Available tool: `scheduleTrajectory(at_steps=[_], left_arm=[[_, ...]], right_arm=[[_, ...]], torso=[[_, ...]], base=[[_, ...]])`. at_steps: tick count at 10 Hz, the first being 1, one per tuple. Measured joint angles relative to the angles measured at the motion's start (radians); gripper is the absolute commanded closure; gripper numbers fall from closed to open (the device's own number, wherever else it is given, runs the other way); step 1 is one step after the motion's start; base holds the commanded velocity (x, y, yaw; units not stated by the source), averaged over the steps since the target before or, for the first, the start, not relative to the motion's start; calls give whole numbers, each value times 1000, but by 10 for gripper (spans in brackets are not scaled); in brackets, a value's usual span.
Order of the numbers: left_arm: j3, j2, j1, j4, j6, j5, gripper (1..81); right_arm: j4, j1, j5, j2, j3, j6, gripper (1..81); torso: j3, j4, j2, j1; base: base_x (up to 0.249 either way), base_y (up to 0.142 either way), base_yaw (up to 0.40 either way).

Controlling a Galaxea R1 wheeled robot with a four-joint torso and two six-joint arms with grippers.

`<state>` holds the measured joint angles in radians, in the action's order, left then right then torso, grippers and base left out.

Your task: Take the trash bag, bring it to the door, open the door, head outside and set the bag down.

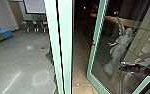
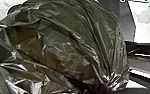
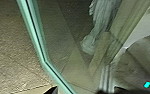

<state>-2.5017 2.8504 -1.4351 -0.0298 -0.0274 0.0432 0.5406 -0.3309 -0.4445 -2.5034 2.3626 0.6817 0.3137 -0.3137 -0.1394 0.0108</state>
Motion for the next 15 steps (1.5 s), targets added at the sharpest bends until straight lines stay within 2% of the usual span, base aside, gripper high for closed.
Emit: scheduleTrajectory(at_steps=[2,3,6,9,10,11,13,14,15], left_arm=[[0,0,0,0,0,-3,811],[0,0,0,1,0,-4,811],[0,-3,0,1,3,-8,811],[0,-2,1,2,4,-7,811],[0,-2,5,3,7,-8,811],[0,-2,9,3,22,-11,811],[0,-2,4,3,26,-10,811],[-1,-2,2,8,27,-10,811],[-2,-2,1,16,27,-10,811]], right_arm=[[-108,-86,6,-74,-41,4,10],[-137,-130,6,-83,-51,4,10],[-192,-279,0,-94,-163,2,10],[-211,-486,41,-89,-221,2,10],[-213,-559,68,-85,-229,2,10],[-216,-635,101,-85,-238,2,10],[-223,-763,199,-91,-262,2,10],[-226,-808,241,-91,-269,2,10],[-227,-858,283,-91,-270,2,10]], torso=[[0,0,0,0],[0,0,0,0],[0,0,0,0],[0,1,0,0],[0,12,0,0],[-1,37,0,0],[-8,107,0,0],[-10,135,0,-1],[-10,150,0,-1]], base=[[0,0,0],[0,0,0],[0,0,0],[0,0,0],[0,0,0],[0,0,0],[0,0,0],[0,0,0],[0,0,0]])
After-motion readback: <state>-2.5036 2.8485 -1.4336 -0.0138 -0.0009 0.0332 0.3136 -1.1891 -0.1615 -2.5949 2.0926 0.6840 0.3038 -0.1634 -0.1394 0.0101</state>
